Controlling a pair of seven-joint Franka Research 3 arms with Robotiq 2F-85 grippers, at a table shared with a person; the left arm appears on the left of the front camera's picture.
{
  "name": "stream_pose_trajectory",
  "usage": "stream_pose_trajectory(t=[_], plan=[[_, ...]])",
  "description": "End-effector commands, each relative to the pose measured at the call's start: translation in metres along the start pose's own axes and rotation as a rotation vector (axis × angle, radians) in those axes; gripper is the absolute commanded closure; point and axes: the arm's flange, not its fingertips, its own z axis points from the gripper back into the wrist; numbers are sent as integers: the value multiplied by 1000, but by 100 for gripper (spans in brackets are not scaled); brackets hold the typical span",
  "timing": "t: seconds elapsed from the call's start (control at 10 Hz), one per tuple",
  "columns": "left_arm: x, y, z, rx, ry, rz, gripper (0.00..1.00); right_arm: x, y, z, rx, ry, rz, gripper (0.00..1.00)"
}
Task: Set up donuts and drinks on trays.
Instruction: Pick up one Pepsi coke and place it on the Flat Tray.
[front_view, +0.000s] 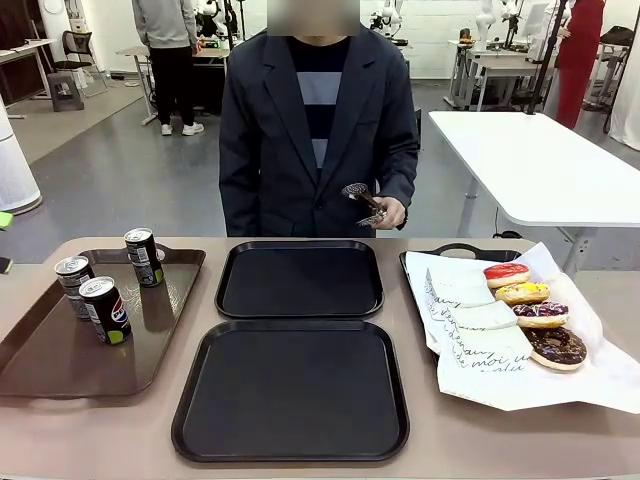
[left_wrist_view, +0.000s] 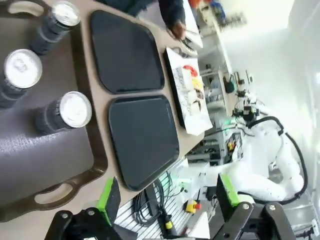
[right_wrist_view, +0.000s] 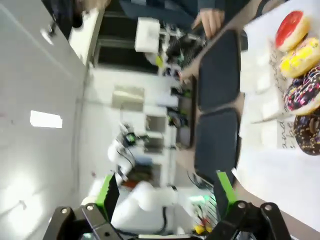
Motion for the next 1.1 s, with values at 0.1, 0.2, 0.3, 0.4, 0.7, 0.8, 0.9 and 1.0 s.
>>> stream_pose_trajectory(t=[0.1, 0.2, 0.3, 0.4, 0.7, 0.8, 0.9, 1.0], plan=[[-12, 21, 16, -13, -86, 70, 0, 5, -4, 3, -20, -87, -52, 0], [-14, 22, 17, 31, -91, 73, 0, 2, -4, 11, 32, -59, -38, 0], [-5, 22, 17, -8, -55, 63, 0, 2, -4, 11, 32, -59, -38, 0], [-5, 22, 17, -8, -55, 63, 0, 2, -4, 11, 32, -59, -38, 0], [-5, 22, 17, -8, -55, 63, 0, 2, -4, 11, 32, -59, -38, 0], [-5, 22, 17, -8, -55, 63, 0, 2, -4, 11, 32, -59, -38, 0], [-5, 22, 17, -8, -55, 63, 0, 2, -4, 11, 32, -59, -38, 0], [-5, 22, 17, -8, -55, 63, 0, 2, -4, 11, 32, -59, -38, 0]])
